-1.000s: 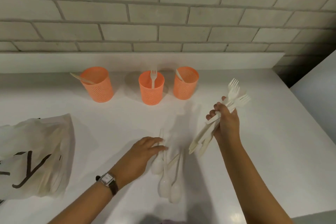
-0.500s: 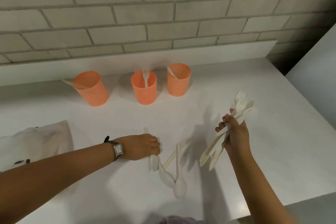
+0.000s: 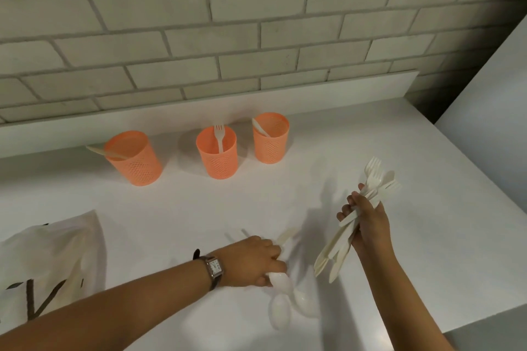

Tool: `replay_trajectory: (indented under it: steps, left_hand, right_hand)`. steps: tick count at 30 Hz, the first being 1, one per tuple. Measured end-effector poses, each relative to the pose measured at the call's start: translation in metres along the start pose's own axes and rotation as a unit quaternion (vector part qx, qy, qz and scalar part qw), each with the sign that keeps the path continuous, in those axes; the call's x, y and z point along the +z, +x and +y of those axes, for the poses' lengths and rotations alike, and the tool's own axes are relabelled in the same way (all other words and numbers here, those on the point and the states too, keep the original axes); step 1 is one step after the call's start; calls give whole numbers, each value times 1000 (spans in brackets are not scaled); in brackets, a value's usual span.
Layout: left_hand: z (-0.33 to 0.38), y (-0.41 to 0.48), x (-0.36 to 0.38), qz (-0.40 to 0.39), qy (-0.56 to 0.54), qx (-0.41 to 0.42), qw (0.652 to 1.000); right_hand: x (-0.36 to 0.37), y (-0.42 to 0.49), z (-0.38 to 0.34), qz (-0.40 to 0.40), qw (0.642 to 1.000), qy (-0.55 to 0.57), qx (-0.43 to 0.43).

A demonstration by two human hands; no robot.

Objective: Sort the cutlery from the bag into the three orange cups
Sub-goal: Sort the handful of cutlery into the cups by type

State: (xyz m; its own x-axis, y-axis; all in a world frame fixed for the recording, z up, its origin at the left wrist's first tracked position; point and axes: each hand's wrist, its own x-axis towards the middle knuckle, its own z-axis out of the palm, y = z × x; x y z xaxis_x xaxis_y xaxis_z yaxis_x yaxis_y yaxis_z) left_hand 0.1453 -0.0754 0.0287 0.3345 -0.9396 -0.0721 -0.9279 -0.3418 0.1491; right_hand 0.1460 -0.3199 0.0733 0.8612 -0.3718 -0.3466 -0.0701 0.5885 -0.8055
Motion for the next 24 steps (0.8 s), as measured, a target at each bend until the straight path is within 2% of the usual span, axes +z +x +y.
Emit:
replay_trajectory:
  steps: [5, 12, 14, 16, 18, 20, 24]
  left_hand:
    - [-2, -1, 1, 20, 76, 6, 997]
    - [6, -29, 6, 95, -17, -194, 976]
    - [15, -23, 8, 101, -40, -254, 961]
    - [22, -20, 8, 141, -48, -312, 938]
    - [25, -22, 7, 178, -93, -400, 894]
    - [23, -24, 9, 156, -131, -463, 863]
    - [27, -20, 12, 116, -146, -507, 842]
  right_hand:
    - [0, 0, -2, -1, 1000, 4, -6]
    - [5, -2, -1, 0, 1000, 12, -21]
    - [6, -2, -4, 8, 999, 9, -30]
    - [7, 0, -8, 15, 999, 5, -37]
    - [8, 0, -13, 15, 999, -2, -45]
    - [9, 0, -15, 9, 999, -12, -45]
    - [13, -4, -9, -12, 999, -41, -33]
